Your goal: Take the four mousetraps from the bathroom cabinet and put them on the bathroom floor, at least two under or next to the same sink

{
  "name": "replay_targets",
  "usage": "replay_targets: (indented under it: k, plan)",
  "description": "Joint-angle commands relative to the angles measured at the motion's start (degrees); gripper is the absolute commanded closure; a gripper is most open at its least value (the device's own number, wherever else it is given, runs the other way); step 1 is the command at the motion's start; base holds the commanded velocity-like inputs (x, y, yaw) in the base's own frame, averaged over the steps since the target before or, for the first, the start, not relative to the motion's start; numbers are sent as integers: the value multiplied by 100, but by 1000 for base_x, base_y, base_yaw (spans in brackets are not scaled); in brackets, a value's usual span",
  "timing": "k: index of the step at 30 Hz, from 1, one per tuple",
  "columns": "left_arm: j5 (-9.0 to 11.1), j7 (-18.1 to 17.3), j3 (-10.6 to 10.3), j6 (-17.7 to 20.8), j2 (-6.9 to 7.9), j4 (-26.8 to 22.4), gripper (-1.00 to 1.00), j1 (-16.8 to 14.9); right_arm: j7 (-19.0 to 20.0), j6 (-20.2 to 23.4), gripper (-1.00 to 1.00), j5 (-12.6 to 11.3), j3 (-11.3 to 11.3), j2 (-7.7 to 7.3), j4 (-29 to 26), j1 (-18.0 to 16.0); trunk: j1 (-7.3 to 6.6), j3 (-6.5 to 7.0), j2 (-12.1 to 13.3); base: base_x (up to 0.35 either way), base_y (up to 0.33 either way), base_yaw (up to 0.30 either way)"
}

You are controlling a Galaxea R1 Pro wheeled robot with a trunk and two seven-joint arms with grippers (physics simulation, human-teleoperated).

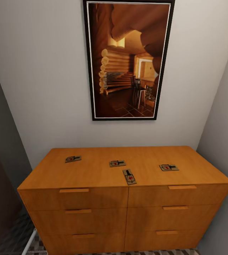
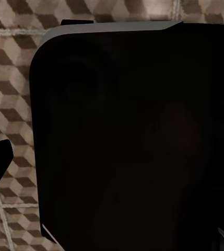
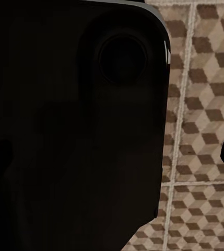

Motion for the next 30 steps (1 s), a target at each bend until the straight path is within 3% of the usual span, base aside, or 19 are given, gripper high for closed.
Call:
replay_targets:
  k: [1, 24, 30]
  plan:
    - [11, 2, 4, -15, -1, 0, -100, -1, -1, -17, -100, 2, 1, -1, 0, -1, 0, -5, -3, 0, 0, 0]
    - [1, 73, -25, -10, 23, -45, -100, -1, -1, -15, -100, 60, 7, 4, 0, -1, 0, -5, -3, 0, 0, 0]
    - [-28, 46, -38, 13, 26, -520, -100, -1, 56, 21, -100, 151, -15, -29, -98, -24, 0, -5, -3, 0, 0, 0]
